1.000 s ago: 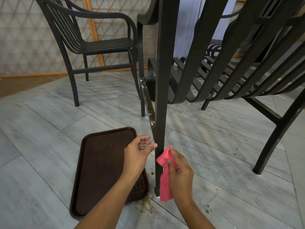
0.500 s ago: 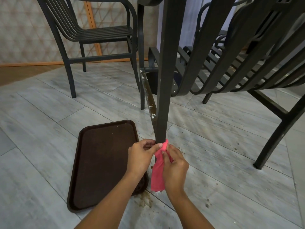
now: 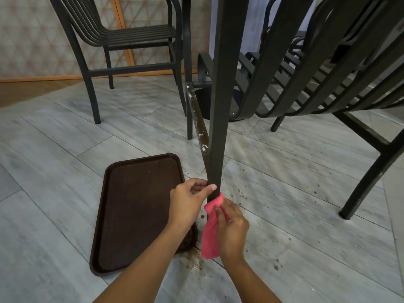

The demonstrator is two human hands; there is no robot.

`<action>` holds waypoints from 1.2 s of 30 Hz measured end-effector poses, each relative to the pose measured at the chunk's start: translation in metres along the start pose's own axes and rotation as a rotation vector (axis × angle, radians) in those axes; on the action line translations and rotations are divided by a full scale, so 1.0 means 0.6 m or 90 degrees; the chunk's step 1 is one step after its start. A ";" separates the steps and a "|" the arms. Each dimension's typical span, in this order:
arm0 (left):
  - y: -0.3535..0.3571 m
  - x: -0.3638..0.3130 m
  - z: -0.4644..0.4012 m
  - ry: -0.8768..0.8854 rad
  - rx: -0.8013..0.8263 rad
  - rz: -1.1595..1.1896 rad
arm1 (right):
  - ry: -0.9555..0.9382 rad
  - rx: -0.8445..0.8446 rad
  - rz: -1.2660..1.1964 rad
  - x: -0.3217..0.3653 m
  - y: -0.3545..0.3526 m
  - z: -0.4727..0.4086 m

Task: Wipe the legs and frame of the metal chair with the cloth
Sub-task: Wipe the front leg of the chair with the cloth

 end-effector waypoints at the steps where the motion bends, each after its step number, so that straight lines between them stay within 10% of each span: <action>1: 0.000 0.001 0.000 -0.002 0.000 0.001 | 0.004 0.005 0.004 -0.003 0.001 0.002; 36: 0.014 0.025 -0.007 0.013 0.055 -0.028 | 0.047 -0.050 -0.052 0.008 0.004 -0.005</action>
Point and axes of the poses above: each hand's wrist, its own z-axis away from the middle knuckle, its own y-axis out of the palm, x = y × z, the point moved 8 cm from there along -z, towards the middle knuckle, and after that the axes turned 1 degree about -y, right-handed, at the moved point
